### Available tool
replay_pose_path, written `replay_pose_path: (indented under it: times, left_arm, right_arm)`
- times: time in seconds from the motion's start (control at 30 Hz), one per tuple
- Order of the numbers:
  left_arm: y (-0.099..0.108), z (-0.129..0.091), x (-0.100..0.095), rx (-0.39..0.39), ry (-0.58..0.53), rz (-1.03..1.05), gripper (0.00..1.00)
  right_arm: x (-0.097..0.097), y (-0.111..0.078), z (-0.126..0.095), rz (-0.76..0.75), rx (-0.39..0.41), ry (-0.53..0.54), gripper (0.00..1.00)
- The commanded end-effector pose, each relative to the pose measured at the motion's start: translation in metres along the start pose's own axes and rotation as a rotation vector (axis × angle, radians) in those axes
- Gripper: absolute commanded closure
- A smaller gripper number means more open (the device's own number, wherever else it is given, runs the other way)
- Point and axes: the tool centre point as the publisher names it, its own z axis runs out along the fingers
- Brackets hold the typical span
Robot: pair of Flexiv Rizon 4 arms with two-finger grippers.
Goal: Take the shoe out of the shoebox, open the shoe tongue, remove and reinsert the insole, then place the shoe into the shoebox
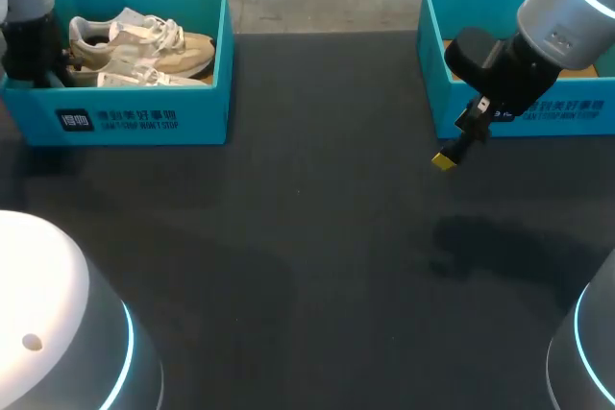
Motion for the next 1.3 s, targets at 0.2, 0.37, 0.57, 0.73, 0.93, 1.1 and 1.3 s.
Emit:
replay_pose_path:
  times: [0.2,0.37,0.57,0.73,0.93,1.1,1.3]
  left_arm:
    - [0.000,-0.016,0.000,0.025,0.019,0.062,1.00]
    - [-0.005,-0.037,0.004,0.020,0.018,0.069,1.00]
    - [-0.010,-0.066,0.006,0.001,0.033,0.056,1.00]
    - [-0.010,-0.088,0.007,-0.007,0.044,0.051,1.00]
    - [-0.011,-0.113,0.008,-0.016,0.055,0.060,1.00]
    - [-0.014,-0.130,0.009,-0.017,0.057,0.059,1.00]
    - [-0.016,-0.145,0.013,-0.022,0.065,0.058,1.00]
  right_arm:
    - [0.000,0.000,0.001,0.001,0.002,0.001,0.00]
    - [0.000,0.000,0.001,0.001,0.002,0.001,0.00]
    - [0.000,0.000,0.001,0.001,0.002,0.001,0.00]
    - [0.000,0.000,0.001,0.001,0.002,0.001,0.00]
    - [0.000,0.000,0.001,0.001,0.002,0.001,0.00]
    - [0.000,0.000,0.001,0.001,0.002,0.001,0.00]
    - [0.000,0.000,0.001,0.001,0.002,0.001,0.00]
